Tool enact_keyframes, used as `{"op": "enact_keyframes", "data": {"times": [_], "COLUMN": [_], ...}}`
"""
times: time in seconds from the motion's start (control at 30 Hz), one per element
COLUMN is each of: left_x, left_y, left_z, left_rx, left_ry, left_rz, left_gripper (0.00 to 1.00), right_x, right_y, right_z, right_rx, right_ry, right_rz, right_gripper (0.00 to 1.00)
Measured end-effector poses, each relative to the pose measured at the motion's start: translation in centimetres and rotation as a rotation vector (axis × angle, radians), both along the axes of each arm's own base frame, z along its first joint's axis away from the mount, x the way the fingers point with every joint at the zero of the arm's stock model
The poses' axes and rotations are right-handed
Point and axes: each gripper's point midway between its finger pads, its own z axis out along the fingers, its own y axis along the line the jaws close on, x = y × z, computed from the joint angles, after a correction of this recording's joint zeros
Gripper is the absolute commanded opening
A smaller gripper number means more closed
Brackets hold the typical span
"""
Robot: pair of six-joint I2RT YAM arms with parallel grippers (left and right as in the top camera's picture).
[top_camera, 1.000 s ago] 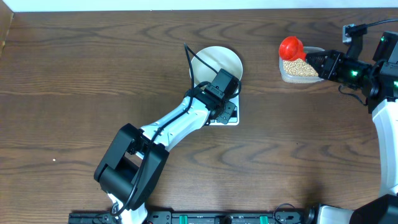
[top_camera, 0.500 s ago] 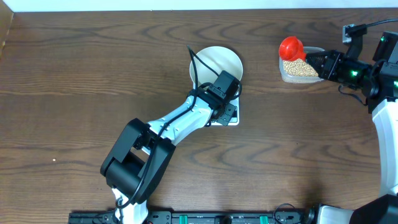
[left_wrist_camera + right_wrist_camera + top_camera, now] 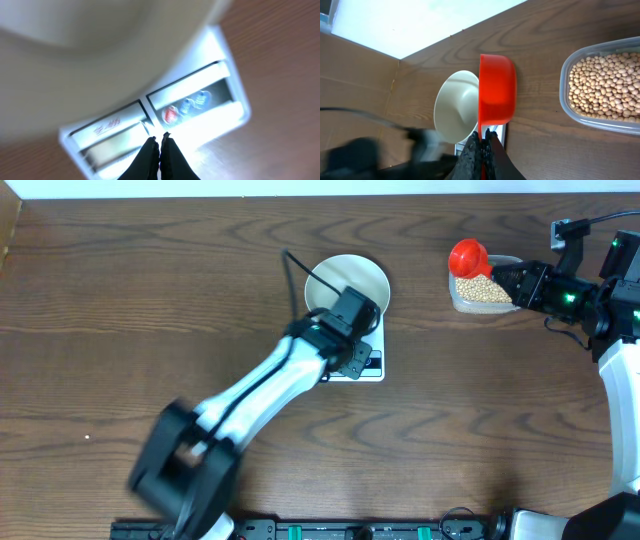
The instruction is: Scoop item into bowl and weigh 50g on scale
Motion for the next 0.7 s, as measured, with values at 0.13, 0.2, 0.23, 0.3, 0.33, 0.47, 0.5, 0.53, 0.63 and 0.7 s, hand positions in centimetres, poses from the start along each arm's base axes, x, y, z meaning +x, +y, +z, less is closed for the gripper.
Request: {"op": "enact_keyframes", "data": {"times": [0.13, 0.2, 0.23, 0.3, 0.33, 0.47, 0.5, 0.53, 0.63, 0.7], "left_x": [-0.8, -1.3, -1.4, -1.4, -1.4, -0.2, 0.1, 0.4, 1.1, 1.3], "left_y": [0.3, 0.9, 1.4, 2.6, 3.1, 5.2, 5.6, 6.0, 6.6, 6.5], "left_z": [9.1, 13.2, 14.8, 17.3, 17.7, 18.0, 17.9, 17.6, 16.9, 16.3], "left_rx": [-0.145, -0.213, -0.237, -0.271, -0.274, -0.262, -0.256, -0.254, -0.248, -0.244], "left_ry": [-0.165, -0.254, -0.291, -0.349, -0.361, -0.38, -0.378, -0.372, -0.353, -0.336], "left_rz": [-0.009, -0.003, 0.004, 0.029, 0.04, 0.111, 0.127, 0.146, 0.185, 0.195], "left_gripper": [0.07, 0.08, 0.07, 0.08, 0.08, 0.07, 0.08, 0.08, 0.08, 0.07], "right_x": [-0.1, 0.0, 0.1, 0.2, 0.3, 0.5, 0.5, 0.6, 0.7, 0.8], "right_y": [-0.5, -1.0, -1.2, -1.5, -1.7, -2.5, -2.6, -2.8, -3.2, -3.4], "right_z": [-0.1, -0.2, -0.3, -0.5, -0.6, -1.0, -1.1, -1.2, -1.4, -1.5], "right_rx": [0.001, -0.006, -0.012, -0.029, -0.038, -0.077, -0.086, -0.097, -0.118, -0.129], "right_ry": [0.008, 0.01, 0.011, 0.014, 0.016, 0.022, 0.023, 0.023, 0.026, 0.029], "right_rz": [-0.015, -0.029, -0.037, -0.053, -0.062, -0.097, -0.103, -0.11, -0.128, -0.138], "right_gripper": [0.01, 0.01, 0.01, 0.01, 0.01, 0.01, 0.01, 0.01, 0.01, 0.01]}}
